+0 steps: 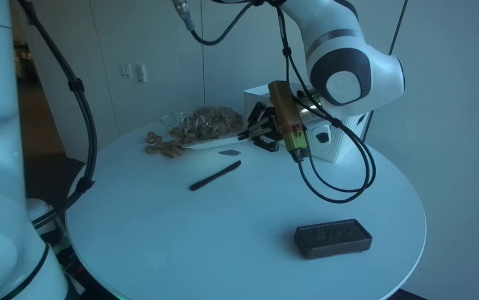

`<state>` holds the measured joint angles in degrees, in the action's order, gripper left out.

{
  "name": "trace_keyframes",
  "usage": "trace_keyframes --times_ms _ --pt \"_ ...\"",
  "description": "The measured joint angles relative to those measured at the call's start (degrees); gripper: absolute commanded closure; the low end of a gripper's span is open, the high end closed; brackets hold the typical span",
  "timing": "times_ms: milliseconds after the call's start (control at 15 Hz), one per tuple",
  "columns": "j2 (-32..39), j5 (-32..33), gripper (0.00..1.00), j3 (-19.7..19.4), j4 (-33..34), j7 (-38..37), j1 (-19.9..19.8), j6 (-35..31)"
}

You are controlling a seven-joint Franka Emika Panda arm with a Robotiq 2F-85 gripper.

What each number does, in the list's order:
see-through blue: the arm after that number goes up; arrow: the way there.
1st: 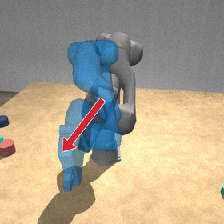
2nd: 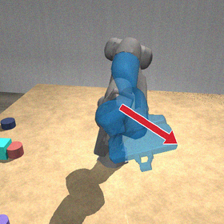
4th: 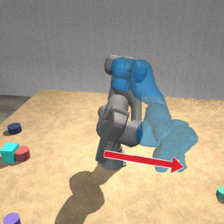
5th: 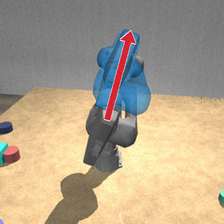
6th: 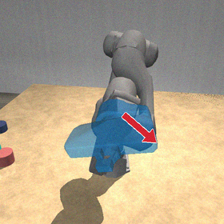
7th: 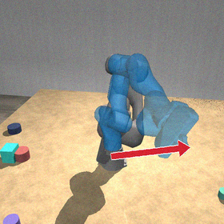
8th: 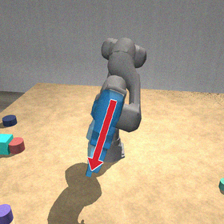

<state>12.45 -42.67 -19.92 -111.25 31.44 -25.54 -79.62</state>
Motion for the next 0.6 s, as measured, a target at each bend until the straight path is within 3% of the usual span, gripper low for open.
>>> trace_keyframes --times_ms 600 --pt "0.0 -3.1 0.94 -0.2 1.9 -0.2 -1.2 4.4"
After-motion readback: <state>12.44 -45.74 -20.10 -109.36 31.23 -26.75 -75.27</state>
